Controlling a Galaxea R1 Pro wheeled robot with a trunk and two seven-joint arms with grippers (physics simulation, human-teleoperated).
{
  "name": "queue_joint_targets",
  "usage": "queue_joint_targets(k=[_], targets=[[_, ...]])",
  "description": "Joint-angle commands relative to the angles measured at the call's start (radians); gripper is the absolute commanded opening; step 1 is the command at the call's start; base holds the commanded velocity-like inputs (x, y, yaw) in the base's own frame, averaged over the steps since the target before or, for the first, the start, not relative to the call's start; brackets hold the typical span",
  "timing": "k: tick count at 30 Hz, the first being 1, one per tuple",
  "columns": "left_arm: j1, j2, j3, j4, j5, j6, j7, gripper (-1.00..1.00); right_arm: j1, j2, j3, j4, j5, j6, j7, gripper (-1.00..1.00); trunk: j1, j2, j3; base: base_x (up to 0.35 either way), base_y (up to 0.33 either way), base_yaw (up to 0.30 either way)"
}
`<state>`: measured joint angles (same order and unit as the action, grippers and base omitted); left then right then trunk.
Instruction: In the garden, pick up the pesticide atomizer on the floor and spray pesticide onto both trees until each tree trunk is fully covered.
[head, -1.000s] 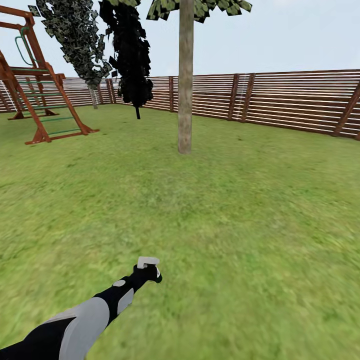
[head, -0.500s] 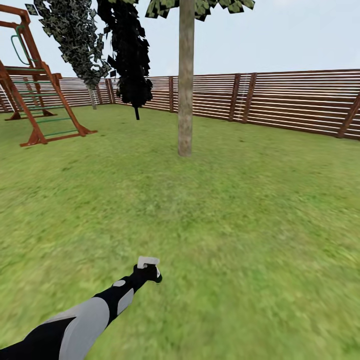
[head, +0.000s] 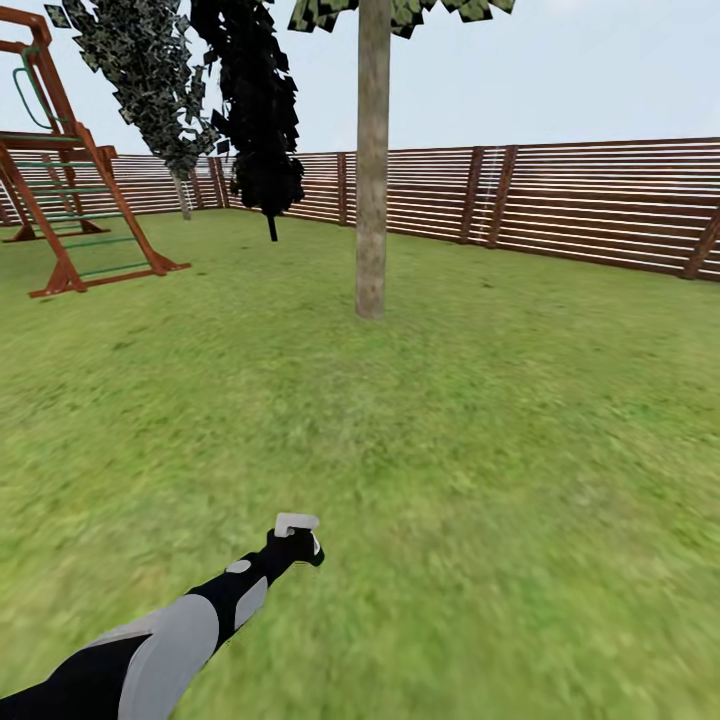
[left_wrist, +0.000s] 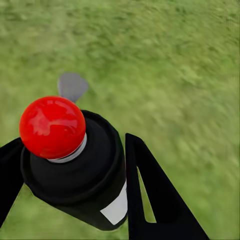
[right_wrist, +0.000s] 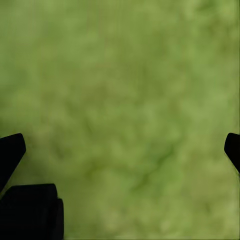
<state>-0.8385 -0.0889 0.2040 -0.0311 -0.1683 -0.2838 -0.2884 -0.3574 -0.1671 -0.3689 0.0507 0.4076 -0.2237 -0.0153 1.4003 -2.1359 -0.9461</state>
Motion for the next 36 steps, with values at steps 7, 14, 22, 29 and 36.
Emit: queue_joint_targets(k=[7,14,22,29,36], targets=[[-0.001,0.000,0.009,0.000,-0.010,-0.003,-0.002,-1.00,-0.002,0.001,-0.008,0.005,0.008,-0.007,-0.002,1.00,0.000,0.000,-0.001,0.350,0.000,0.000],[-0.001,0.000,0.009,0.000,-0.010,-0.003,-0.002,-1.00,-0.001,-0.001,-0.008,0.003,0.008,-0.007,0.000,1.00,0.000,0.000,-0.001,0.350,0.000,0.000],[-0.001,0.000,0.009,0.000,-0.010,-0.003,-0.002,-1.00,0.000,-0.003,-0.008,0.003,0.008,-0.008,0.000,1.00,0.000,0.000,-0.001,0.350,0.000,0.000],[-0.001,0.000,0.009,0.000,-0.010,-0.003,-0.002,-1.00,0.000,-0.003,-0.008,0.003,0.008,-0.007,0.000,1.00,0.000,0.000,-0.001,0.350,0.000,0.000],[-0.001,0.000,0.009,0.000,-0.010,-0.003,-0.002,-1.00,0.000,-0.003,-0.008,0.003,0.008,-0.008,0.000,1.00,0.000,0.000,-0.001,0.350,0.000,0.000]])
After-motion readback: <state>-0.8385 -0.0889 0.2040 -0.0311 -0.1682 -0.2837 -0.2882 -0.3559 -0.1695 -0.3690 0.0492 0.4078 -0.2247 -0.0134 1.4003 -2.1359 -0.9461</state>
